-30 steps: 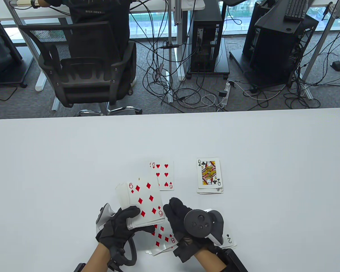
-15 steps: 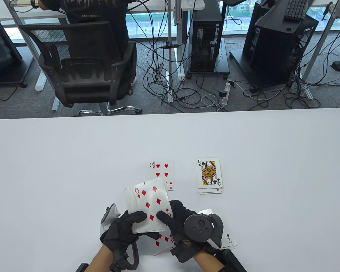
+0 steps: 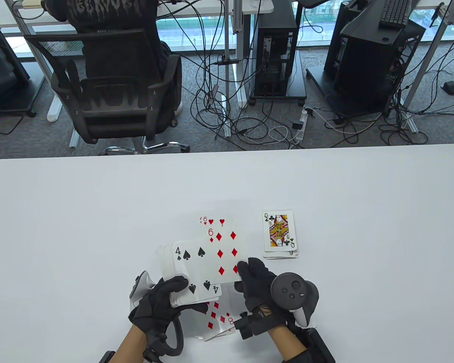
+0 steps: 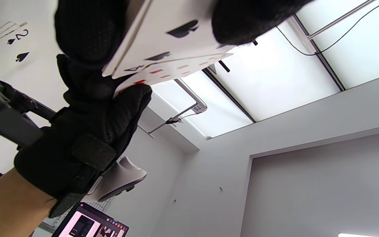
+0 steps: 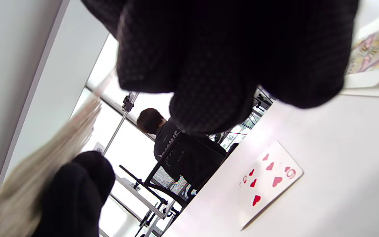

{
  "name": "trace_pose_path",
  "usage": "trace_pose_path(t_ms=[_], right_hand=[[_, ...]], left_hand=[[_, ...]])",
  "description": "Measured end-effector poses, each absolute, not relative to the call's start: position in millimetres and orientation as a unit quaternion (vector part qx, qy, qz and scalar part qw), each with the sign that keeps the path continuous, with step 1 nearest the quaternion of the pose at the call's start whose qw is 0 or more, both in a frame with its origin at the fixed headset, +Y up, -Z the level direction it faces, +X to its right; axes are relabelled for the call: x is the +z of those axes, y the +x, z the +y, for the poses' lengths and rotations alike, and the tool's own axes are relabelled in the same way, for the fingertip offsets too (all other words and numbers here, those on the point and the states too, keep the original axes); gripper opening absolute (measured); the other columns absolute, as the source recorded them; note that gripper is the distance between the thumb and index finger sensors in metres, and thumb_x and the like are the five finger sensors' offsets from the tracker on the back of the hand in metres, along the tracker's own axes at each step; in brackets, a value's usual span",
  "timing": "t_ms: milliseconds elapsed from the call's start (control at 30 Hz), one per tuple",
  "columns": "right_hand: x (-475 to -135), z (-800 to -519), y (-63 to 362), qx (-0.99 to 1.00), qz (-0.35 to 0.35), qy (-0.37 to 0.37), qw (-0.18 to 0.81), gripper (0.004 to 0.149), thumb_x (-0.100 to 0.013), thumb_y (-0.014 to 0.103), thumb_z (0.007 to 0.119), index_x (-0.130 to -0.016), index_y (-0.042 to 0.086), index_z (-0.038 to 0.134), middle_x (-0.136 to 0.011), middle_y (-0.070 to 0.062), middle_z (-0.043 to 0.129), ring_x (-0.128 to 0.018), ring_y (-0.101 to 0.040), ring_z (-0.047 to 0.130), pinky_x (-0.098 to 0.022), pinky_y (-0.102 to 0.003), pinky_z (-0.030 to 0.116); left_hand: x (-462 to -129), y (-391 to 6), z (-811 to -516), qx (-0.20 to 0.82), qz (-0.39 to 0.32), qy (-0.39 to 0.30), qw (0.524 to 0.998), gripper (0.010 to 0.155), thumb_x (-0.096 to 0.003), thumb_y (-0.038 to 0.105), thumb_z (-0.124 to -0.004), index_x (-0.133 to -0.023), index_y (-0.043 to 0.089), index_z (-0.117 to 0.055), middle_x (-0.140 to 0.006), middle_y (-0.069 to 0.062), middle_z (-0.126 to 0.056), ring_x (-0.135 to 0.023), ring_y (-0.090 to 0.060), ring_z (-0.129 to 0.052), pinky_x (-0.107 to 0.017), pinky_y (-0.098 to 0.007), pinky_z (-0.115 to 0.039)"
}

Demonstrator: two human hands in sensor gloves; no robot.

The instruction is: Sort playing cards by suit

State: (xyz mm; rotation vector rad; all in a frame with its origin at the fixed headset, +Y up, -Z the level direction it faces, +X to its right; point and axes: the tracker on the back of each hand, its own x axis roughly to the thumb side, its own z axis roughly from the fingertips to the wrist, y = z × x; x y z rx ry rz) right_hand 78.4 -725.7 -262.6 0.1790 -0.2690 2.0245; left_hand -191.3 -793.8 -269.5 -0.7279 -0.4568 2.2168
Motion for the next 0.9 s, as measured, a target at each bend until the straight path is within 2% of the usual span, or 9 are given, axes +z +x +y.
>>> trace_pose_path(t_ms=[133, 300, 433, 500, 633, 900], right_hand=[[-265.5, -732.6, 80.9, 0.829, -0.078, 0.058, 0.55, 0.04, -0.056, 0.024, 0.062, -0.071, -0.012, 0.073, -0.036, 0.0, 0.092, -0.029, -0.019, 0.1, -0.021, -0.037, 0.09], [-263.9, -746.6, 57.7, 0.859, 0.026, 0.096, 0.502, 0.04, -0.055, 0.023, 0.064, -0.069, -0.013, 0.076, -0.031, 0.0, 0.093, -0.023, -0.019, 0.1, -0.017, -0.037, 0.09], [-254.7, -758.4, 32.5, 0.901, 0.105, 0.106, 0.406, 0.041, -0.055, 0.022, 0.065, -0.065, -0.015, 0.077, -0.026, 0.001, 0.093, -0.017, -0.018, 0.1, -0.012, -0.036, 0.09], [-251.1, -760.7, 24.3, 0.922, 0.119, 0.118, 0.349, 0.041, -0.054, 0.022, 0.066, -0.063, -0.016, 0.079, -0.023, 0.001, 0.093, -0.015, -0.017, 0.1, -0.01, -0.036, 0.089], [-245.0, -767.0, 7.5, 0.961, 0.153, 0.144, 0.178, 0.044, -0.055, 0.024, 0.066, -0.06, -0.017, 0.08, -0.021, 0.002, 0.093, -0.012, -0.017, 0.1, -0.008, -0.036, 0.089], [-241.4, -772.6, -8.6, 0.973, 0.153, 0.166, 0.053, 0.046, -0.055, 0.029, 0.067, -0.058, -0.016, 0.079, -0.021, -0.001, 0.092, -0.013, -0.019, 0.098, -0.009, -0.039, 0.088]], left_hand=[[-274.2, -206.0, -790.3, 0.879, -0.171, -0.249, 0.368, 0.058, -0.063, 0.043, -0.069, -0.11, 0.036, -0.036, -0.116, -0.001, -0.05, -0.102, -0.036, -0.071, -0.058, -0.047, -0.081], [-278.4, -222.6, -786.8, 0.893, -0.162, -0.211, 0.363, 0.058, -0.0633, 0.044, -0.069, -0.11, 0.037, -0.035, -0.116, -0.001, -0.05, -0.103, -0.035, -0.07, -0.059, -0.047, -0.081], [-278.9, -226.1, -785.7, 0.895, -0.163, -0.203, 0.363, 0.058, -0.0635, 0.044, -0.068, -0.11, 0.037, -0.034, -0.116, -0.001, -0.049, -0.103, -0.035, -0.07, -0.059, -0.046, -0.081], [-279.3, -226.3, -787.5, 0.893, -0.162, -0.206, 0.365, 0.058, -0.0635, 0.044, -0.068, -0.11, 0.037, -0.034, -0.116, -0.001, -0.05, -0.103, -0.035, -0.07, -0.059, -0.046, -0.081], [-279.0, -224.2, -789.2, 0.893, -0.16, -0.212, 0.363, 0.058, -0.0635, 0.044, -0.068, -0.11, 0.037, -0.034, -0.116, -0.001, -0.049, -0.103, -0.035, -0.07, -0.059, -0.046, -0.081], [-278.7, -223.2, -790.4, 0.891, -0.16, -0.218, 0.365, 0.058, -0.0634, 0.044, -0.069, -0.11, 0.036, -0.034, -0.116, -0.001, -0.049, -0.103, -0.035, -0.07, -0.059, -0.047, -0.081]])
